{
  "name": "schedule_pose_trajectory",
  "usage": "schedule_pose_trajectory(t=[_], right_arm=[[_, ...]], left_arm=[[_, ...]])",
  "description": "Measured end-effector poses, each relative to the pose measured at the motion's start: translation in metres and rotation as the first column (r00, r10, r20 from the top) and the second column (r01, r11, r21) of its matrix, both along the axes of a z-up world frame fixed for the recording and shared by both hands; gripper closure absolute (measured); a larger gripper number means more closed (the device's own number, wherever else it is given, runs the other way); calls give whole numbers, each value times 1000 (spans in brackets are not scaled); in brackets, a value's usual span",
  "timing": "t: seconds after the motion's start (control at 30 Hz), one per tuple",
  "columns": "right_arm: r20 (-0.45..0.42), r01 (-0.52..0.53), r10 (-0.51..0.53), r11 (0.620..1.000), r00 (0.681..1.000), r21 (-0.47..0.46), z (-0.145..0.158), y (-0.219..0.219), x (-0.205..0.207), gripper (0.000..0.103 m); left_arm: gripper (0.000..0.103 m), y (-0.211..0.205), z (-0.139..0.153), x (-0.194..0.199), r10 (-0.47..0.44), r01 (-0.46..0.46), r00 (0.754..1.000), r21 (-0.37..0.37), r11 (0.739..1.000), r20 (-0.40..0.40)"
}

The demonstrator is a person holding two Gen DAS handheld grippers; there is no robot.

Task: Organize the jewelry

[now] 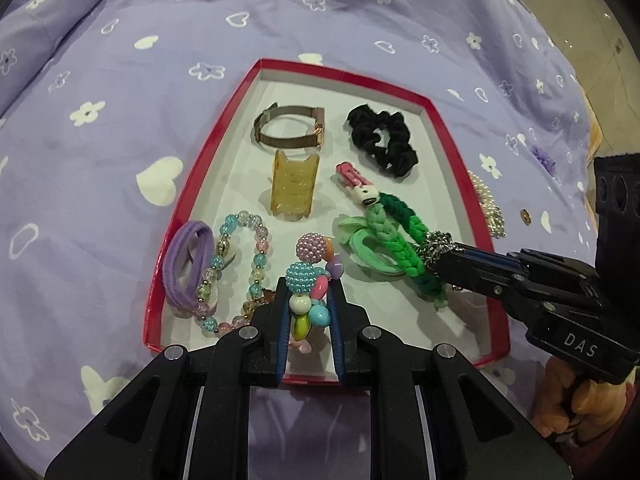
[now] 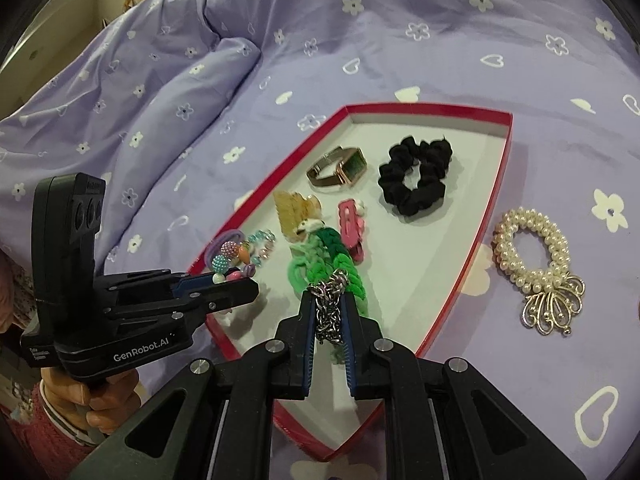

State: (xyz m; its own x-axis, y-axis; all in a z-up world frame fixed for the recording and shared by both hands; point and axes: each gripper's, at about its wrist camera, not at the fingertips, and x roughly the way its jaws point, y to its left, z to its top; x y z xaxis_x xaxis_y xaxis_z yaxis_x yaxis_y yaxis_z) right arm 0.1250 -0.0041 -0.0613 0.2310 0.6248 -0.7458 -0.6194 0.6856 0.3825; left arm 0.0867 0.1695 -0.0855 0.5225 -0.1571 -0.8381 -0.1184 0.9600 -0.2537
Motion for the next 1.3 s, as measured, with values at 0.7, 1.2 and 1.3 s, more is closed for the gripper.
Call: schedule_pose_trajectory(t=[0.7,1.2,1.3], right_arm=[[-20,0,0,1000,1000,6,-4,-2,3,87],[-38,69,-66,992,997,102,15,-24,6,59],[-34,85,-81,988,996,126,21,-29,5,48]], left_arm=[[71,4,-3,2,22,-22,1000,-1,1000,-21],[31,1,9,-8,33,-33,999,-2,999,14],[26,0,15,-13,41,-41,999,-13,999,31]])
